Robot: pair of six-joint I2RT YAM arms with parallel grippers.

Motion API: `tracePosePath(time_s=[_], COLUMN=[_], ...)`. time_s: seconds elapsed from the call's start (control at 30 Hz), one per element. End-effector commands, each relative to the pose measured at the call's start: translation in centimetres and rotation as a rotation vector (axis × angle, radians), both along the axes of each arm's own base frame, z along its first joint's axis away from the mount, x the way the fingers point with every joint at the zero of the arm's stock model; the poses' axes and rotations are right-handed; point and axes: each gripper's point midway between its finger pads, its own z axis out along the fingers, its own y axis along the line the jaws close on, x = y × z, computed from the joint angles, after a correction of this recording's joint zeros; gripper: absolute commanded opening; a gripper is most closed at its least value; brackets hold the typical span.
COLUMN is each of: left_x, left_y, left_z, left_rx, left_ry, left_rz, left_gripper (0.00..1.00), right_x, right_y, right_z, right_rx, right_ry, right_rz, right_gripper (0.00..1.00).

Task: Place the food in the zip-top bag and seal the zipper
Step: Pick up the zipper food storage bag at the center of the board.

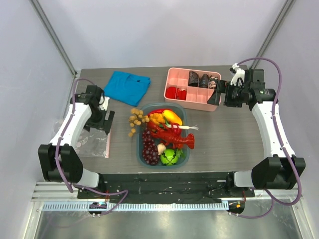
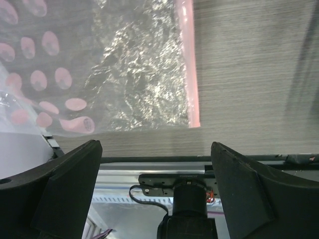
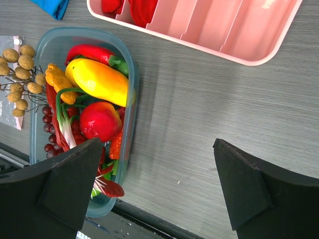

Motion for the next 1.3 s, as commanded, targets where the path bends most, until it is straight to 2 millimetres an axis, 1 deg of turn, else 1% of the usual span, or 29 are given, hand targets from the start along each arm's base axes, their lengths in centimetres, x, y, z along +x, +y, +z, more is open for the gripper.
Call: tracePosePath(time_s=[0.0,0.03,0.07,0.13,0.2,0.27,0.3,0.37,0.47,0.5,0.57,0.63,0.7,0.8,0.9,0.93,0.97,1.03,1.07,1.1,1.13,1.17,1.2,1.23,1.27], left_x=[2.3,2.7,2.4,2.3,2.2,2.5,2.6,3.2,3.9,4.1,4.3,4.7,5.0,5.0,5.0,4.9,4.9,4.6,4.4,4.7,4.1,3.9,4.2,4.0,3.2], left_y=[-1.2,-2.1,-2.2,-3.0,-3.3,-3.7,-3.8,-4.1,-3.4,-3.2,-3.1,-2.7,-2.3,-1.8,-1.5,-1.5,-1.7,-1.9,-2.0,-2.2,-2.2,-2.6,-3.0,-3.2,-3.8], left_z=[-0.9,-1.3,-2.1,-3.3,-4.8,-5.7,-6.0,-6.6,-7.2,-7.5,-8.2,-8.5,-9.3,-10.0,-10.4,-10.2,-9.8,-8.9,-8.4,-6.9,-6.2,-5.5,-3.5,-2.6,-1.6], left_rx=[0.065,0.068,0.080,0.085,0.074,0.052,0.047,0.044,0.090,0.104,0.114,0.143,0.171,0.208,0.227,0.222,0.212,0.197,0.188,0.170,0.166,0.139,0.111,0.090,0.056], left_ry=[-0.112,-0.125,-0.111,-0.097,-0.079,-0.084,-0.086,-0.100,-0.112,-0.115,-0.104,-0.108,-0.098,-0.072,-0.065,-0.062,-0.068,-0.066,-0.066,-0.103,-0.092,-0.097,-0.149,-0.157,-0.147], left_rz=[0.055,0.037,0.032,0.020,0.028,0.026,0.025,0.024,0.037,0.043,0.038,0.041,0.044,0.043,0.042,0.042,0.045,0.041,0.041,0.042,0.039,0.038,0.037,0.034,0.023], left_gripper=[0.89,0.87,0.85,0.73,0.65,0.63,0.60,0.59,0.57,0.54,0.52,0.49,0.42,0.40,0.31,0.28,0.19,0.09,0.00,0.00,0.00,0.00,0.00,0.00,0.00], right_x=[0.3,0.3,0.3,0.2,0.3,0.3,0.3,0.3,0.3,0.3,0.3,0.4,0.4,0.5,0.5,0.6,0.6,0.7,0.7,0.8,1.0,1.1,1.1,1.1,1.1], right_y=[0.0,0.0,-0.1,-0.2,-0.2,-0.3,-0.3,-0.4,-0.5,-0.4,-0.4,-0.5,-0.7,-0.9,-1.1,-1.1,-1.2,-1.3,-1.3,-1.1,-1.0,-0.8,-0.1,0.2,0.6], right_z=[0.5,0.5,0.3,0.2,0.1,0.1,0.0,-0.2,-0.4,-0.4,-0.6,-0.7,-0.7,-0.5,-0.3,-0.2,0.0,0.5,0.9,1.2,1.8,2.1,2.9,3.4,3.9], right_rx=[0.007,0.005,0.003,0.000,-0.001,0.001,0.001,0.001,0.002,0.003,0.006,0.006,0.006,0.008,0.010,0.010,0.009,0.009,0.010,0.017,0.022,0.030,0.057,0.073,0.090], right_ry=[-0.033,-0.035,-0.029,-0.029,-0.028,-0.026,-0.025,-0.020,-0.015,-0.012,-0.009,-0.003,-0.005,-0.006,-0.010,-0.012,-0.017,-0.031,-0.042,-0.052,-0.070,-0.076,-0.092,-0.099,-0.108], right_rz=[-0.010,-0.012,-0.014,-0.018,-0.021,-0.022,-0.022,-0.028,-0.029,-0.028,-0.026,-0.032,-0.036,-0.047,-0.058,-0.064,-0.066,-0.069,-0.068,-0.062,-0.054,-0.047,-0.009,0.010,0.021], right_gripper=[1.00,1.00,1.00,1.00,1.00,1.00,1.00,1.00,1.00,1.00,1.00,1.00,1.00,1.00,1.00,1.00,1.00,1.00,1.00,0.99,1.00,1.00,1.00,1.00,1.00])
